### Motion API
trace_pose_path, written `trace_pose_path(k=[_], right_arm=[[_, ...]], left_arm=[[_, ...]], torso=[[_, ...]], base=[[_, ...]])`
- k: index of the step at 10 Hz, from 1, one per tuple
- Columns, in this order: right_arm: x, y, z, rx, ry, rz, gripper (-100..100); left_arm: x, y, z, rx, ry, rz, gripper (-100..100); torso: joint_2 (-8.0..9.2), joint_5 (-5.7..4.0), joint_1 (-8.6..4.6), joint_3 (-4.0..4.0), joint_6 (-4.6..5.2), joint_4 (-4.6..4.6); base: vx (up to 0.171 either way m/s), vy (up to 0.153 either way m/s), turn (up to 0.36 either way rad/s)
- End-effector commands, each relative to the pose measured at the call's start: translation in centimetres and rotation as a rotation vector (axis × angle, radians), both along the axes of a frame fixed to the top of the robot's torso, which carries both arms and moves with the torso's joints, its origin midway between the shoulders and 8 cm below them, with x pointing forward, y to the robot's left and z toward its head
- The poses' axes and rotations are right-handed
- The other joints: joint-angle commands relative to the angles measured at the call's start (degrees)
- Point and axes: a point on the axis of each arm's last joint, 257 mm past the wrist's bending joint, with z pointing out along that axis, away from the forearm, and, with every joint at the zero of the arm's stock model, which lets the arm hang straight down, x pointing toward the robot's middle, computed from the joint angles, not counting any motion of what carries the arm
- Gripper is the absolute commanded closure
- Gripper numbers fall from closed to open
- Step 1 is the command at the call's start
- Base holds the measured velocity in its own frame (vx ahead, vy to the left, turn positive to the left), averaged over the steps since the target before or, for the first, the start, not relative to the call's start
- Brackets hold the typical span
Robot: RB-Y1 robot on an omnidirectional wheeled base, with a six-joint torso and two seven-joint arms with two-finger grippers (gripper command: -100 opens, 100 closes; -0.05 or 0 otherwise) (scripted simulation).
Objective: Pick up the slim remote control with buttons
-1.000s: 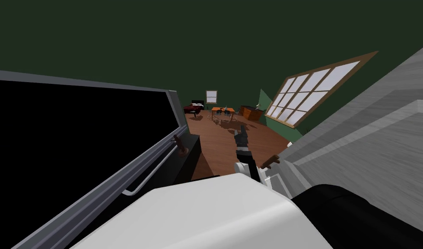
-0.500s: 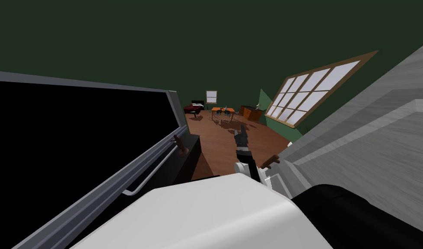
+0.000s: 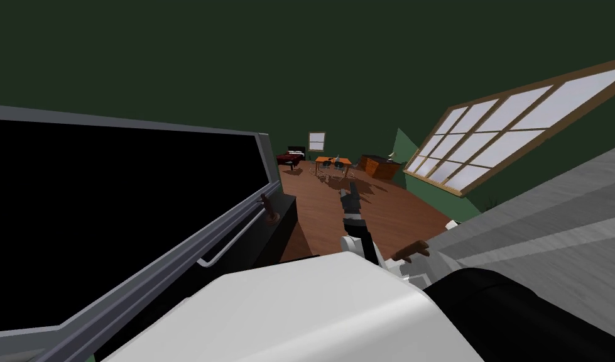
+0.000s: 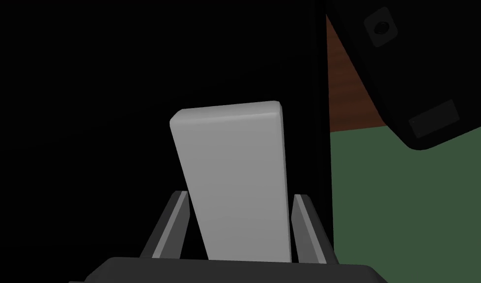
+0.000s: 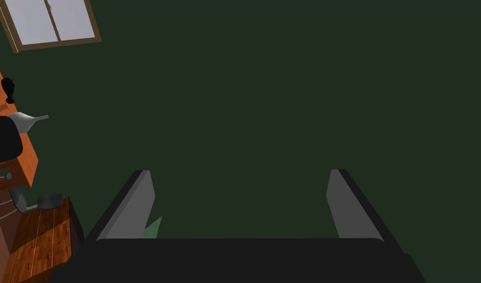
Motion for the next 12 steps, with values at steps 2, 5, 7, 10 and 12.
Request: trace_pose_path(k=[2, 5, 7, 10, 12], right_arm=[[0.0, 0.0, 0.0, 0.0, 0.0, 0.0, 0], [0.0, 0.0, 0.0, 0.0, 0.0, 0.0, 0], [0.0, 0.0, 0.0, 0.0, 0.0, 0.0, 0], [0.0, 0.0, 0.0, 0.0, 0.0, 0.0, 0], [0.0, 0.0, 0.0, 0.0, 0.0, 0.0, 0]], left_arm=[[2.8, 0.0, 0.3, -0.004, -0.005, -0.06, 100], [5.4, -0.2, 0.7, -0.009, -0.002, -0.123, 100], [6.9, -0.3, 1.0, -0.012, -0.002, -0.155, 100], [9.1, -0.7, 1.5, -0.021, 0.004, -0.218, 100], [8.8, -0.6, 1.3, -0.019, 0.002, -0.205, 0]], torso=[[0.0, 0.04, 0.06, 0.02, 0.11, 0.04], [0.03, 0.02, 0.06, 0.04, 0.12, 0.05], [0.0, -0.01, 0.05, 0.01, 0.02, 0.02], [0.04, 0.0, 0.06, 0.04, 0.11, 0.04], [0.06, 0.0, 0.07, 0.05, 0.09, 0.04]], base=[[0.008, -0.021, 0.169], [0.008, -0.023, 0.2], [0.011, -0.027, 0.249], [0.006, -0.02, 0.158], [0.002, -0.008, 0.023]])
